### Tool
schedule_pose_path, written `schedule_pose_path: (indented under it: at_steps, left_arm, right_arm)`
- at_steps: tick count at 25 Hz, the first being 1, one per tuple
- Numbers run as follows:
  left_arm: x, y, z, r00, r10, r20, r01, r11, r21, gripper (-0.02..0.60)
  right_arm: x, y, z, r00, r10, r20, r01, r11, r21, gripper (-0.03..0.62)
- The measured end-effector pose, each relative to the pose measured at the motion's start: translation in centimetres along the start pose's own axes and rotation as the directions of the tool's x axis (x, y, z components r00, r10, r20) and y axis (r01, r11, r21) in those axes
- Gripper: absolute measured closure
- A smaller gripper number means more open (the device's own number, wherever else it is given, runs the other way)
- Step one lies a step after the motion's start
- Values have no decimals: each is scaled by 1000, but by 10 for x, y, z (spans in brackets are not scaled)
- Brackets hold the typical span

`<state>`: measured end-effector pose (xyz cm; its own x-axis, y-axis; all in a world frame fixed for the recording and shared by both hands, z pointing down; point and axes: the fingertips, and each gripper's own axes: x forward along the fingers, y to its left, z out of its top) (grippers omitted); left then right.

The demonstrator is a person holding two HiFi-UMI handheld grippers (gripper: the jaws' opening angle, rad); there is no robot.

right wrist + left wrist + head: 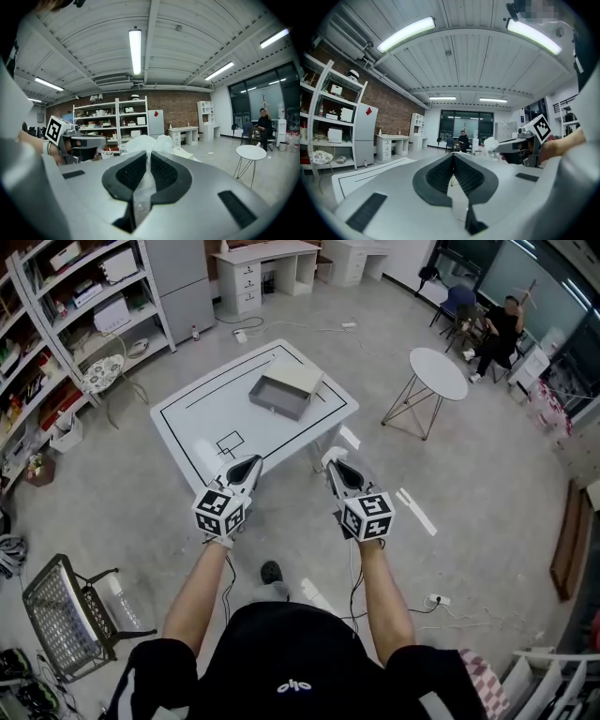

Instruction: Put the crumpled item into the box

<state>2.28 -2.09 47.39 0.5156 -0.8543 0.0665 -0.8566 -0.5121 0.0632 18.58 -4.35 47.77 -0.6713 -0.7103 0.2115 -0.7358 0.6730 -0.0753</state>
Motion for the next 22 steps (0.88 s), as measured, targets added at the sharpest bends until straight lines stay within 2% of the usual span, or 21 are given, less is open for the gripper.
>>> schedule_pose_path:
  at_steps: [9,22]
  left_arm:
    - [26,59,-5,1000,-16,-7,16,1000,-9,574]
    - [65,120,-9,1000,-5,-17,5,1000,-16,574]
  right_arm:
    - [58,-15,6,1000,-29,-6,29,1000,4,556]
    - [135,-36,7,1000,-9,-9,10,1000,29,556]
